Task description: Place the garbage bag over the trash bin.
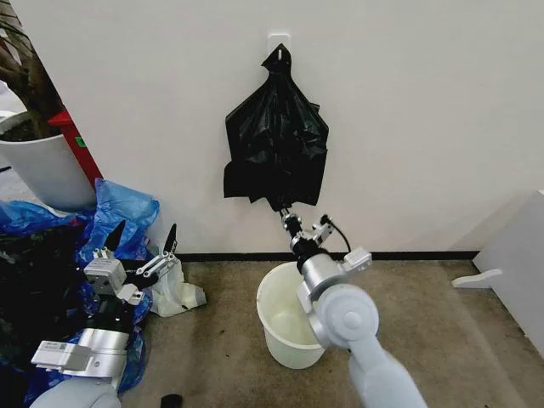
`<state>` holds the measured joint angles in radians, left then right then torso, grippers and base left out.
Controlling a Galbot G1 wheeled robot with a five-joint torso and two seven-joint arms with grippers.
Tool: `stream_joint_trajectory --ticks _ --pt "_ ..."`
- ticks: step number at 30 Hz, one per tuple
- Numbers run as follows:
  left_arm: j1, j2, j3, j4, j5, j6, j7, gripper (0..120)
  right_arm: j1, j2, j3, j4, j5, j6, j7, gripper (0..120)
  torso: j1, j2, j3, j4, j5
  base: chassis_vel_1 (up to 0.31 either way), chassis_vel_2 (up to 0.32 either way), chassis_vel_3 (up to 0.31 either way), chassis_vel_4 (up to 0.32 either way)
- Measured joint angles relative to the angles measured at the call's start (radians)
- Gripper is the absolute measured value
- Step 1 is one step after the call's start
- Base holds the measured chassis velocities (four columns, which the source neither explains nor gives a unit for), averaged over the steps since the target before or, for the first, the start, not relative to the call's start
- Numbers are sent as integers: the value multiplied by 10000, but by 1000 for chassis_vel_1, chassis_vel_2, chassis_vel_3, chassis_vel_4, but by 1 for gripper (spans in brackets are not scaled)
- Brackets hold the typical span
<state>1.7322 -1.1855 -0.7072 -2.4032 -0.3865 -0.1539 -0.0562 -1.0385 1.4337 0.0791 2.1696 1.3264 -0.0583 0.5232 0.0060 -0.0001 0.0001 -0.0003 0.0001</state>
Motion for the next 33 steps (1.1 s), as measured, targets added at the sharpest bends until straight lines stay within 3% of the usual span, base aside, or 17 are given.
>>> stream_joint_trajectory --ticks 13,33 --pt "-75 119 30 18 -6 83 -28 100 -257 -1136 338 334 -16 -844 -497 0 0 0 0 -1 0 0 0 0 0" --pt "-29 54 58 -35 8 54 36 100 -2370 -501 579 -26 -595 -818 -675 0 0 1 -2 -1 -1 0 0 0 0"
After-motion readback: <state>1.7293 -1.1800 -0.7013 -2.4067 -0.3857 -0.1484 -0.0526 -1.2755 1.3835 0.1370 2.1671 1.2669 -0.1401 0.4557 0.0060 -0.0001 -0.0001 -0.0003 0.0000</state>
